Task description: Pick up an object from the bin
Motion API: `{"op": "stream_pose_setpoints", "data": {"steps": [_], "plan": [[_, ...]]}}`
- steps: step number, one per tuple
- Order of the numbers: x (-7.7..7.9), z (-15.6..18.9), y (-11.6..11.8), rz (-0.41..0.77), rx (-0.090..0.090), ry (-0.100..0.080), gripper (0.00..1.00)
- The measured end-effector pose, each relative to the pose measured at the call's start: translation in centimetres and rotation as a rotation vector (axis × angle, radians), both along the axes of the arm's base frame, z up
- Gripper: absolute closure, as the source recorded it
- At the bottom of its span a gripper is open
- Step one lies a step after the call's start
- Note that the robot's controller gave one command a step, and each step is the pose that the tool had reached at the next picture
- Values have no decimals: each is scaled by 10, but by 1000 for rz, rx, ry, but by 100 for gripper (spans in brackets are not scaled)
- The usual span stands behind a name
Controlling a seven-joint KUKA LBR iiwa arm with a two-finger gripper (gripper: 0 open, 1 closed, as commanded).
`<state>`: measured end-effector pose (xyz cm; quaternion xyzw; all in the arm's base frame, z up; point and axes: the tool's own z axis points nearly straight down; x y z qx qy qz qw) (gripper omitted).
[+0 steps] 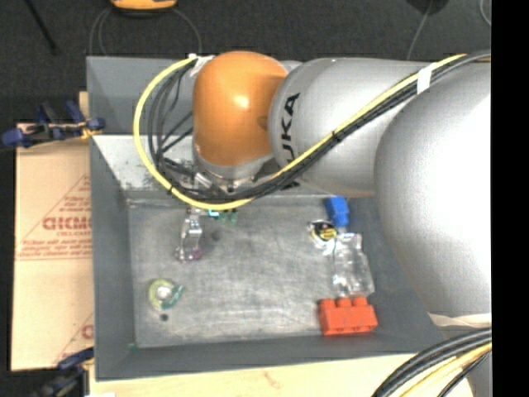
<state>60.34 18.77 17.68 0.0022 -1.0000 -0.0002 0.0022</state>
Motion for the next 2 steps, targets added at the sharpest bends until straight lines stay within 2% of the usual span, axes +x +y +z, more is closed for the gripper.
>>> {"op": "stream_pose_setpoints", "data": {"steps": [1, 2], "plan": [[11, -103, -48, 281, 4, -13, 0], [11, -74, -64, 291, 0, -12, 0]]}}
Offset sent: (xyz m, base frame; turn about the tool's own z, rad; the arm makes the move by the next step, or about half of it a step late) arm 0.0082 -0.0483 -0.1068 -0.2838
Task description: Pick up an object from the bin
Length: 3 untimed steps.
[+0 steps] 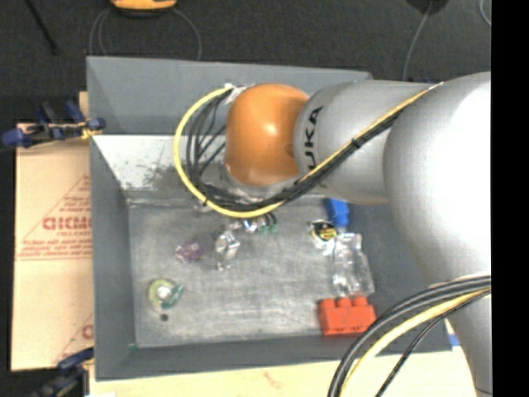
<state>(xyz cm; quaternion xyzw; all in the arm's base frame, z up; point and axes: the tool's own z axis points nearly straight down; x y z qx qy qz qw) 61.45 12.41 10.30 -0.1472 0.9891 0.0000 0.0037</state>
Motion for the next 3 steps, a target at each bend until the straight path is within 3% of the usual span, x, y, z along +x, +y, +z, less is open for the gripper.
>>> {"op": "stream_pose_setpoints", "data": {"steps": [1, 2, 3], "plan": [[5, 16, 18, 157, 0, -1, 0], [-3, -29, 23, 104, 2, -1, 0], [-1, -27, 23, 102, 2, 0, 0]]}}
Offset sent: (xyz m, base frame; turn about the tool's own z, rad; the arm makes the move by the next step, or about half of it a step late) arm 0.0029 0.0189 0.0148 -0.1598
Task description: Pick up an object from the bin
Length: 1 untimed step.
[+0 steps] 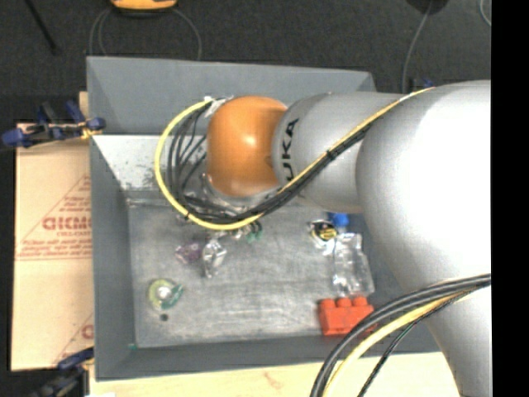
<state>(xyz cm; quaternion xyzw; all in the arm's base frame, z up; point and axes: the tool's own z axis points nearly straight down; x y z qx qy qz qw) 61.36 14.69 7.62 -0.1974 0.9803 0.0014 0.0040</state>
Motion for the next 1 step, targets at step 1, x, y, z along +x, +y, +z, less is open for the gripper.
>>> {"op": "stream_pose_setpoints", "data": {"steps": [1], "plan": [[2, 2, 0, -3, 2, -6, 100]]}}
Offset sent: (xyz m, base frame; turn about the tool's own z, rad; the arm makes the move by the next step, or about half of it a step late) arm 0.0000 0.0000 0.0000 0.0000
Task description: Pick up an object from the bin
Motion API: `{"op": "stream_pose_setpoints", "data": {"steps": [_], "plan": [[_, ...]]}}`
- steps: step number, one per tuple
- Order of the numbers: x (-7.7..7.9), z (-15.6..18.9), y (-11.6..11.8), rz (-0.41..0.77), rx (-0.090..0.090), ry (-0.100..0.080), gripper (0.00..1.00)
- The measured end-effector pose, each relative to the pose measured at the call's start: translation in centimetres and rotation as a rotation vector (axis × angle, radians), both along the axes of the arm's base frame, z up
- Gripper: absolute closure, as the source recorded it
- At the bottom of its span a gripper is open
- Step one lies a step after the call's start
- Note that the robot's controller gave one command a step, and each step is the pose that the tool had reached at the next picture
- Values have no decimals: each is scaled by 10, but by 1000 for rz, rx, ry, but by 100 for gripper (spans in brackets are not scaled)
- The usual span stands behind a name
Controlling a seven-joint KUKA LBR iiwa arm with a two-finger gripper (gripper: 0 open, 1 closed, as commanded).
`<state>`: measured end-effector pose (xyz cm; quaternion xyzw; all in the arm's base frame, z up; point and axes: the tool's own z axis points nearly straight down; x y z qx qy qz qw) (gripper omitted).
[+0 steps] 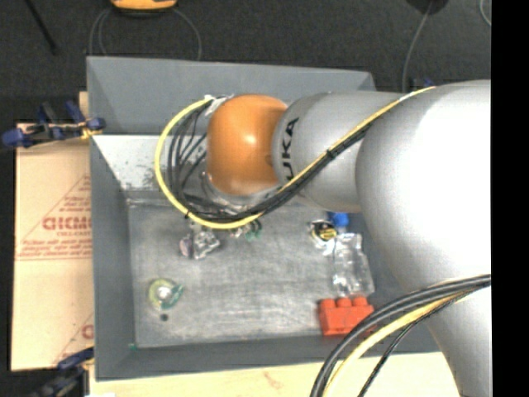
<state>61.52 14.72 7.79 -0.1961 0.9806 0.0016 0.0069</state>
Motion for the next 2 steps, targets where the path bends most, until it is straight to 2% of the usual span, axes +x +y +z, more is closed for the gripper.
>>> {"op": "stream_pose_setpoints", "data": {"steps": [1, 2], "plan": [[2, 9, 0, -5, -2, 6, 100], [5, 96, -1, -10, -3, 0, 100]]}}
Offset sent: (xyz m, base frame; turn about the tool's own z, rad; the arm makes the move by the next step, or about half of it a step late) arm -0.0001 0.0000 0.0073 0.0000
